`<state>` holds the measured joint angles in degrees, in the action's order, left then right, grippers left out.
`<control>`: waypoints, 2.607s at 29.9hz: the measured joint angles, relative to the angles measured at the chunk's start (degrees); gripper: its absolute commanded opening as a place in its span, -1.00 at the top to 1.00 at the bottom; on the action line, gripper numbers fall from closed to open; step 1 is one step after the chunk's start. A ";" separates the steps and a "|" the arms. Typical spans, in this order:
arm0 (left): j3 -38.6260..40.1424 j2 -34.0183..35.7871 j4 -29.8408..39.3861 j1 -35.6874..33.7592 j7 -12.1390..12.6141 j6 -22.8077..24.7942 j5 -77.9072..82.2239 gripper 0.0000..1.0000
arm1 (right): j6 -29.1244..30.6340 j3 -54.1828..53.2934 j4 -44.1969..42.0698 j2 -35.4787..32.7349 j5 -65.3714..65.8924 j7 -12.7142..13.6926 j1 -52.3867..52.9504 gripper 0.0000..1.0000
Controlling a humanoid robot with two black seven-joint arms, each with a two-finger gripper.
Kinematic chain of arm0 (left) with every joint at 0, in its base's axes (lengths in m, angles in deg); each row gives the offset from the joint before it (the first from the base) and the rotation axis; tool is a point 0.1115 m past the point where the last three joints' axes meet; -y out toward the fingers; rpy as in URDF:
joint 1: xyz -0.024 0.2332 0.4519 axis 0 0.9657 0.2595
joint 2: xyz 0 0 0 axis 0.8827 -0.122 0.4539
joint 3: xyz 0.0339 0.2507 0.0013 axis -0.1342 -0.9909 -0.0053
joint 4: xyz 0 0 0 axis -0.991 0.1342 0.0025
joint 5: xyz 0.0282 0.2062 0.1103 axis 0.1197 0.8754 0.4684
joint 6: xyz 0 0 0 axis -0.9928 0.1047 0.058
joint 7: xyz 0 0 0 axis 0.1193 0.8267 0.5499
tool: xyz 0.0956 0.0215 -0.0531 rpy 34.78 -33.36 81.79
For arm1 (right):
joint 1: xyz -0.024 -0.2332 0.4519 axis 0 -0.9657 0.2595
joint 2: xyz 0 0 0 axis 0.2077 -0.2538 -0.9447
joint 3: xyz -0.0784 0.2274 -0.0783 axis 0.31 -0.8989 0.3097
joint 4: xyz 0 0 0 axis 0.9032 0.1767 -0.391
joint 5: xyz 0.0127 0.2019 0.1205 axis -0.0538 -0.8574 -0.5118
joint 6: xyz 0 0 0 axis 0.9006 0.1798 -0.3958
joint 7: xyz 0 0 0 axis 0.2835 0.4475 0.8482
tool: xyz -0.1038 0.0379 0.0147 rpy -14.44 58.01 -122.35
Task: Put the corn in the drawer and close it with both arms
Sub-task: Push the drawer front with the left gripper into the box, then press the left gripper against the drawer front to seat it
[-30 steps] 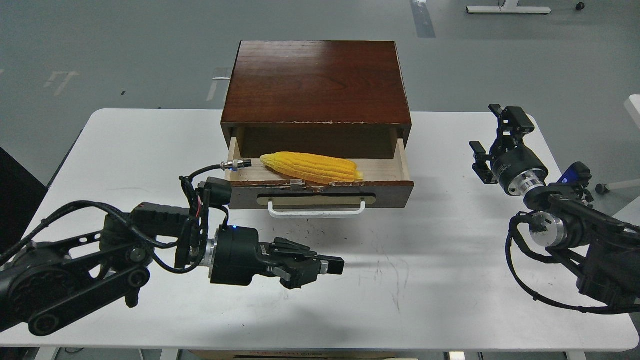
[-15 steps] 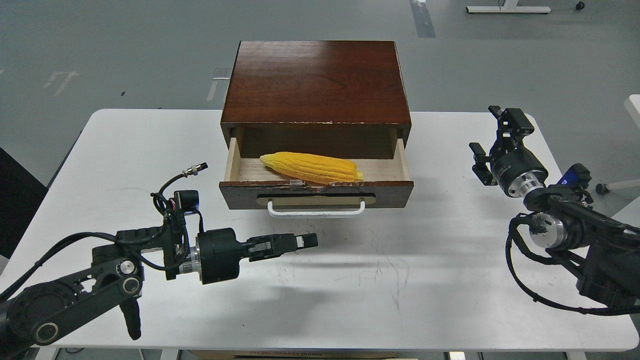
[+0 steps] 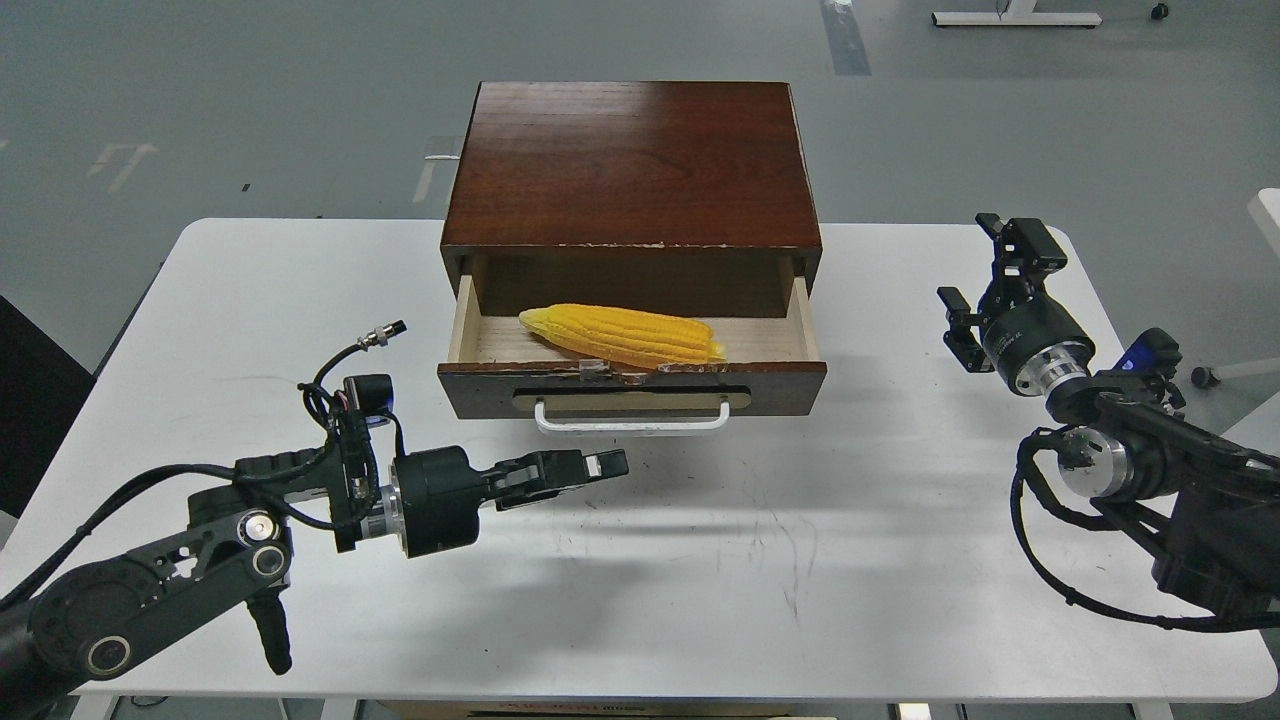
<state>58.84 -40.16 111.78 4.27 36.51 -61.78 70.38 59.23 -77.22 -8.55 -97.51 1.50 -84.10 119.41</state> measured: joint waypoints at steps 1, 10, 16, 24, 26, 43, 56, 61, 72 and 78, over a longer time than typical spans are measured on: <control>0.04 -0.02 -0.03 0.00 0.05 0.02 -0.05 1.00 | 0.00 0.00 -0.02 -0.01 0.00 0.00 0.00 -0.94; 0.85 -0.69 -1.76 -0.02 0.21 0.00 -1.82 1.00 | 0.00 0.01 -0.05 -0.03 0.00 0.00 -0.09 -0.94; 1.14 -1.22 -2.84 -0.28 0.28 -0.05 -2.99 1.00 | 0.00 0.01 -0.07 -0.03 0.00 0.00 -0.38 -0.94; 2.76 -1.65 -4.89 -0.28 1.08 -0.08 -3.14 1.00 | -0.02 -0.07 0.01 -0.03 0.00 0.00 -0.44 -0.94; 3.58 -2.51 -5.81 -0.28 1.23 -0.19 -3.17 1.00 | -0.03 -0.07 0.01 -0.03 0.00 0.00 -0.46 -0.94; 5.91 -4.94 -9.94 -2.34 1.40 -0.56 -4.78 1.00 | -0.09 -0.05 0.08 -0.02 -0.09 0.00 -1.10 -0.94; 6.01 -7.76 -15.53 -5.43 1.37 -0.48 -4.83 1.00 | -0.18 -0.08 0.11 -0.03 -0.09 0.00 -1.24 -0.94; 6.01 -7.92 -17.25 -6.09 1.35 -0.48 -5.77 1.00 | -0.18 -0.08 0.10 -0.03 -0.09 0.00 -1.50 -0.94; 5.92 -9.04 -22.49 -9.19 1.12 -1.68 -8.21 1.00 | -0.27 -0.08 0.18 -0.04 -0.06 0.00 -2.08 -0.94; 5.87 -9.13 -23.45 -9.44 1.00 -1.62 -8.34 1.00 | -0.28 -0.17 0.20 -0.05 -0.08 0.00 -2.11 -0.94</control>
<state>64.72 -49.30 88.33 -5.17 37.52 -63.40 62.05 58.95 -77.38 -8.35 -97.56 1.43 -84.09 117.30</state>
